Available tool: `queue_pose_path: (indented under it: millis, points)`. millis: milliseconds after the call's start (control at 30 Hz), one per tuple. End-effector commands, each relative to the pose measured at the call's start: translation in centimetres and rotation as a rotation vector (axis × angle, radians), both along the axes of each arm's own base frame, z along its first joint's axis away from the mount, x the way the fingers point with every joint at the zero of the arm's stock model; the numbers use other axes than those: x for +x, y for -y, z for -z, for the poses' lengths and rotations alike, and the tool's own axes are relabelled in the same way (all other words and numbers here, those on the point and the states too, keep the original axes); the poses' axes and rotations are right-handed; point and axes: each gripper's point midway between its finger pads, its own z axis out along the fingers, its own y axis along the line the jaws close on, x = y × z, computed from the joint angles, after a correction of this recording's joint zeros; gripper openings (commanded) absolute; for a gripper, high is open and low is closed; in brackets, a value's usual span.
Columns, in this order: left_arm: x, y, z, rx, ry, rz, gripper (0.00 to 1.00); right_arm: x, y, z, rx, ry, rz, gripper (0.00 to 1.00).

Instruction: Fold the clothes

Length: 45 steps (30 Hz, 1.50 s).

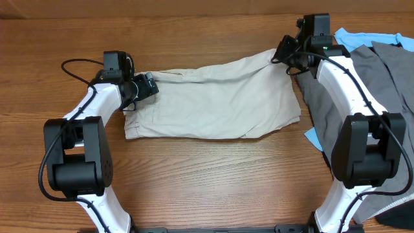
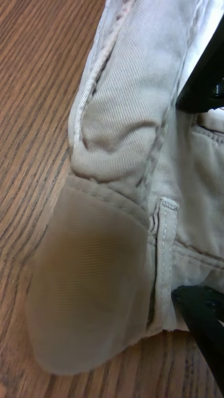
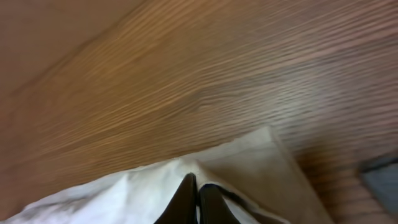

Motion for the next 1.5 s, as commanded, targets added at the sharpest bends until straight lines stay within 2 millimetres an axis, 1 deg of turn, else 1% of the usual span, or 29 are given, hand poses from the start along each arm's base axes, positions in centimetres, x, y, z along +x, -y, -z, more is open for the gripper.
queue_pose_path:
  millis: [0,133,167,200,267,300,333,367,433,533,600,700,800,833,867,933,967,1000,1067,1167,1333,1367,1467]
  points:
    - [-1.8,0.2,3.6,0.005,-0.105,0.003,0.92,0.5,1.8,0.9,-0.076,-0.011,0.062,0.04]
    - [-1.9,0.2,3.6,0.006,-0.108,0.002,0.92,0.3,2.1,2.9,-0.095,-0.056,0.072,0.06]
    - [-1.9,0.1,3.6,0.007,-0.109,0.002,0.92,0.3,2.2,3.4,-0.095,-0.065,0.072,0.07]
    - [-1.9,0.1,3.6,0.006,-0.109,0.001,0.92,0.3,2.2,3.9,-0.097,-0.072,0.072,0.12]
    - [-1.9,0.1,3.6,0.007,-0.109,0.001,0.94,0.5,2.2,4.3,-0.098,-0.071,0.072,0.34]
    - [-1.9,0.2,3.6,0.006,-0.108,0.002,0.95,0.7,2.2,4.2,-0.098,-0.064,0.072,0.50]
    - [-1.9,0.2,3.6,0.006,-0.108,0.002,0.96,0.9,2.2,4.0,-0.099,-0.053,0.069,0.61]
    - [-1.8,0.2,3.6,0.006,-0.107,0.002,0.96,1.0,2.2,3.8,-0.098,-0.044,0.072,0.64]
    - [-1.8,0.1,3.4,0.007,-0.102,0.002,1.00,1.1,2.7,3.0,-0.095,-0.035,0.081,0.65]
    - [-1.2,-0.5,2.2,0.028,-0.074,-0.013,1.00,0.0,3.7,1.5,-0.075,-0.058,0.091,0.65]
    - [-0.5,-1.2,-0.5,0.031,-0.014,-0.027,1.00,-1.8,4.4,0.1,-0.042,-0.102,0.092,0.64]
    - [-0.4,-1.5,-4.2,0.033,0.049,-0.037,1.00,-4.1,4.1,-0.8,0.006,-0.162,0.058,0.63]
    - [-1.4,-1.6,-7.9,0.046,0.094,-0.023,1.00,-6.1,2.1,-0.9,0.079,-0.218,-0.051,0.60]
    - [-1.7,-1.6,-8.5,0.052,0.099,-0.013,1.00,-6.4,1.5,-1.0,0.090,-0.219,-0.089,0.59]
    - [-2.1,-1.5,-9.2,0.057,0.100,-0.005,1.00,-7.1,0.0,-1.1,0.131,-0.226,-0.161,0.58]
    - [-3.2,-1.5,-9.7,0.057,0.078,-0.002,1.00,-8.1,-2.5,-1.4,0.157,-0.218,-0.293,0.57]
    - [-3.8,-1.5,-9.5,0.054,0.053,-0.004,1.00,-8.8,-3.5,-1.2,0.139,-0.235,-0.332,0.57]
    - [-4.4,-1.6,-9.2,0.050,0.025,-0.007,1.00,-9.1,-3.9,-1.1,0.132,-0.244,-0.345,0.57]
    - [-5.7,-1.7,-8.1,0.040,-0.047,-0.027,1.00,-10.1,-5.4,-0.7,0.114,-0.274,-0.384,0.58]
    - [-7.2,-2.6,-6.4,0.034,-0.140,-0.059,1.00,-11.2,-7.7,-0.6,0.104,-0.298,-0.438,0.59]
    - [-7.6,-4.5,-4.3,0.037,-0.205,-0.121,1.00,-12.7,-11.3,-0.3,0.079,-0.307,-0.527,0.61]
    - [-7.7,-5.0,-3.5,0.034,-0.225,-0.133,1.00,-12.9,-12.1,-0.1,0.045,-0.303,-0.544,0.62]
    - [-7.9,-4.7,-1.7,-0.010,-0.264,-0.118,1.00,-13.4,-13.3,0.5,-0.021,-0.301,-0.570,0.62]
